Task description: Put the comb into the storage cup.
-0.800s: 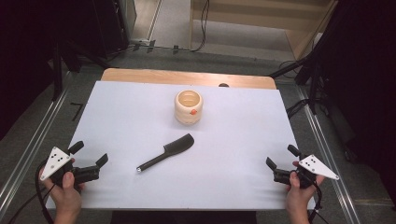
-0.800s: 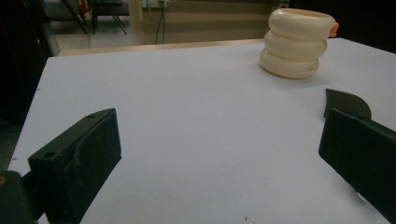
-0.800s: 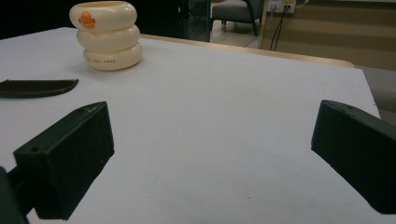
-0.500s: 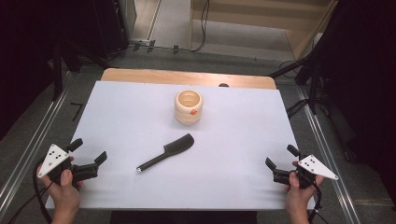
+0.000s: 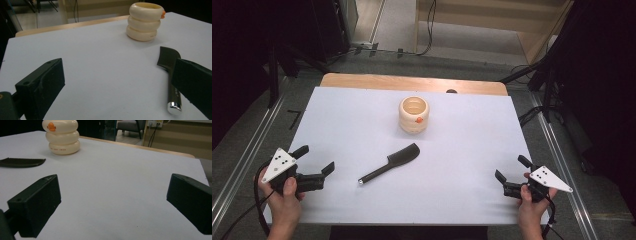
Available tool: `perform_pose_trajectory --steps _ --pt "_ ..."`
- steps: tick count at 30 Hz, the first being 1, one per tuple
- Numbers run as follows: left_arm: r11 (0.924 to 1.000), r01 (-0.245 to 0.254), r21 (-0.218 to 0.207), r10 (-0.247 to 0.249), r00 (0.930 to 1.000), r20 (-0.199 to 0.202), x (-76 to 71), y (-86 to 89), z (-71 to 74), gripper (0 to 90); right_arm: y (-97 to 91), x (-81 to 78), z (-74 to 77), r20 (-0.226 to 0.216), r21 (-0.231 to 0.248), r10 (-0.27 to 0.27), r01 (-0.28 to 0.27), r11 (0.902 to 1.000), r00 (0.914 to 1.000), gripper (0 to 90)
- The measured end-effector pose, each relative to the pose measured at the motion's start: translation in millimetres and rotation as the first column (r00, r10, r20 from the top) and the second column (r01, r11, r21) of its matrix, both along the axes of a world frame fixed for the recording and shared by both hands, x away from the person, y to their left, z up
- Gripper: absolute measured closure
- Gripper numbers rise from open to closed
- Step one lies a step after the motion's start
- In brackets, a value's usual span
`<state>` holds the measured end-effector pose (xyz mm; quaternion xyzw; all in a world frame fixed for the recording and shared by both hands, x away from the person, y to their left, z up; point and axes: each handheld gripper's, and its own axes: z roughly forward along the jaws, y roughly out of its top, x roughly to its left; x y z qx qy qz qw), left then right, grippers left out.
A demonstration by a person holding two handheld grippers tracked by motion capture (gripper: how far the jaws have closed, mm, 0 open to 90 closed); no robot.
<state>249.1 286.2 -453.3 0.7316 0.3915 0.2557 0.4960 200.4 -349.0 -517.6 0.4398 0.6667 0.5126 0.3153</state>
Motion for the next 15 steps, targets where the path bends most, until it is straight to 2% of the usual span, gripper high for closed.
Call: perform_pose_trajectory --steps 7,15 --pt "0.9969 0.055 0.056 -0.053 0.9980 -0.034 2.8 -15.4 7.9 0.0 0.4 0.0 -0.2 -0.002 -0.008 0.007 -0.007 0.9999 1.0000 0.0" --pt "0.9899 0.087 0.112 -0.080 0.9948 -0.064 6.4 -28.3 13.2 0.0 0.9 0.5 -0.4 0.000 -0.010 0.013 -0.013 0.9999 0.9999 0.0"
